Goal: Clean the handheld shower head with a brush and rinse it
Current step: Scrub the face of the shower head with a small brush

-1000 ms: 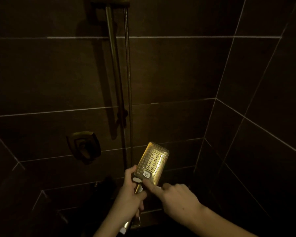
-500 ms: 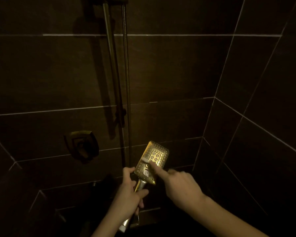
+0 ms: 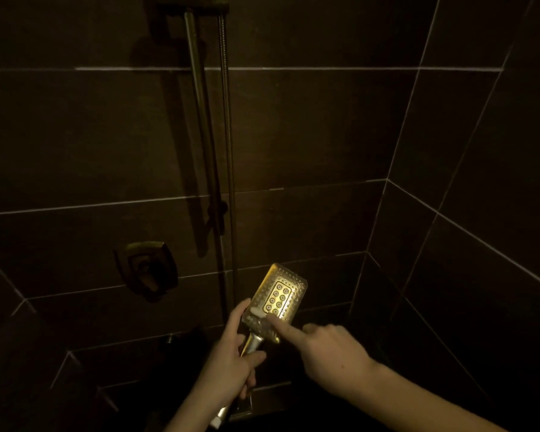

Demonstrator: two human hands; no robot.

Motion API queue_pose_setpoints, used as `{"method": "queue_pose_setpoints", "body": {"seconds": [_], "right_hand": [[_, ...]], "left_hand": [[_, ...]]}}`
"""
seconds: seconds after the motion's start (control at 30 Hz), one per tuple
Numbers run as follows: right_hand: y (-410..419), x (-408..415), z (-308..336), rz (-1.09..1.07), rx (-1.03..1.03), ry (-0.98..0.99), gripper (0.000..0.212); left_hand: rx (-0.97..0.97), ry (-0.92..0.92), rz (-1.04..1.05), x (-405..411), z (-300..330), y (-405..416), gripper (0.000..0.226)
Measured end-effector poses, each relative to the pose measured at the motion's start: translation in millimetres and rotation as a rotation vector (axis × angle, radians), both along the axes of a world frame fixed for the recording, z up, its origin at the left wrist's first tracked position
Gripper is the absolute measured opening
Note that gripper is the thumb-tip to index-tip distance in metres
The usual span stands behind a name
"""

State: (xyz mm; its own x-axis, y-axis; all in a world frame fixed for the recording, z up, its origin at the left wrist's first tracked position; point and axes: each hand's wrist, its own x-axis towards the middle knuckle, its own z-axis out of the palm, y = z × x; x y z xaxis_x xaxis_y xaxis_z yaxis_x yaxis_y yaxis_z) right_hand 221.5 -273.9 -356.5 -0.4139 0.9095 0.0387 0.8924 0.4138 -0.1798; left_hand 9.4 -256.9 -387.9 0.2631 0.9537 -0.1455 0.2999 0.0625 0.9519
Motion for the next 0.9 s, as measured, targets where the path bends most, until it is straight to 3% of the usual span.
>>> {"method": "queue_pose_setpoints", "body": {"seconds": [0.2,0.37,0.53,0.7,0.9], "right_hand": [[20.3,23.3,27.1,-0.182,0.138,0.053,0.094],[1.4,-1.7,7.0,0.061,0.036,0.016,0.101],[18.5,19.1,21.8,-0.126,0.119,0.015,0.100],[7.1,11.3,5.0,0.046,0.011,-0.032,0.099],[29.9,39.1,37.0,-0.203,0.158,-0.029,0.086]], "left_hand": [[-0.010,0.000,-0.040,1.0,-1.1,-4.8,0.102],[-0.002,0.017,-0.043,1.9,-3.8,-5.6,0.100],[-0.005,0.029,-0.042,1.1,-4.1,-6.8,0.100],[0.002,0.033,-0.024,3.8,-2.0,-1.6,0.101],[0.019,0.044,-0.043,3.8,0.7,-1.6,0.098]]}}
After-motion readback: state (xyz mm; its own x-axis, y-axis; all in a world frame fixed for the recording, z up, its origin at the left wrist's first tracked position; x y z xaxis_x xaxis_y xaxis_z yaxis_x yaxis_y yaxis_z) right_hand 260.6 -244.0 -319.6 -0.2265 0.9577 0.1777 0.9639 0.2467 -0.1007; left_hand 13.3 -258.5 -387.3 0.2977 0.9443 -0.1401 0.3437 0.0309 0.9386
